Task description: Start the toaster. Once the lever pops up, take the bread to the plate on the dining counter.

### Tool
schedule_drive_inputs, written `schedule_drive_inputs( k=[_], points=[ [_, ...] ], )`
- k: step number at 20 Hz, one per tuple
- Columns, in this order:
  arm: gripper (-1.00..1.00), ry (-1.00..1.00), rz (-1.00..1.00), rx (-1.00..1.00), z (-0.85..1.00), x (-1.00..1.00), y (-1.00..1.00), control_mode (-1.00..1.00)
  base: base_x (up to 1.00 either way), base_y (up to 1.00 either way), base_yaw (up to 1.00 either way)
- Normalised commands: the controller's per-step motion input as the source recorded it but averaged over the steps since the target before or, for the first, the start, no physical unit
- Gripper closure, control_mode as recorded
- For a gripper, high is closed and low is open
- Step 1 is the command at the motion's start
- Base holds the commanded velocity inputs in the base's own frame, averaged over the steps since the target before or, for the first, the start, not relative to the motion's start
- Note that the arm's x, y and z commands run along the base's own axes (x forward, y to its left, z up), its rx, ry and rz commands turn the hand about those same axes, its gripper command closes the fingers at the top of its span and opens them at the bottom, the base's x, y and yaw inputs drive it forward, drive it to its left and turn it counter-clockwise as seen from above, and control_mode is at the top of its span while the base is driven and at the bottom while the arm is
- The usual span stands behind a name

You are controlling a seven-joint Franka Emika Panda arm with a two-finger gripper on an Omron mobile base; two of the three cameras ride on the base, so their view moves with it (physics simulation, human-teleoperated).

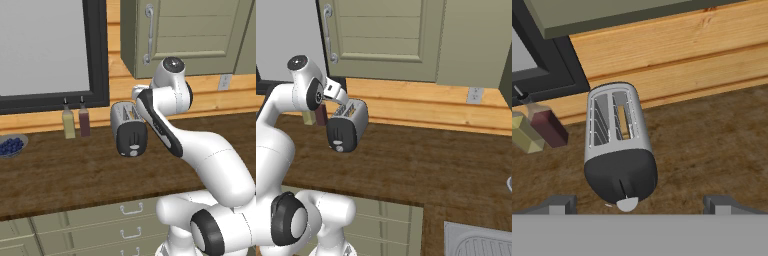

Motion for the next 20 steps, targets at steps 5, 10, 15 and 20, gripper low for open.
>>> schedule_drive_inputs(
  k=[5, 10, 15, 20],
  points=[
    [-1.0, 0.0, 0.0, 0.0, 0.0, 0.0, 0.0, -1.0, 0.0, 0.0, 0.0],
    [-1.0, 0.0, 0.0, 0.0, 0.0, 0.0, 0.0, -1.0, 0.0, 0.0, 0.0],
    [-1.0, 0.0, 0.0, 0.0, 0.0, 0.0, 0.0, -1.0, 0.0, 0.0, 0.0],
    [-1.0, 0.0, 0.0, 0.0, 0.0, 0.0, 0.0, -1.0, 0.0, 0.0, 0.0]
  ],
)
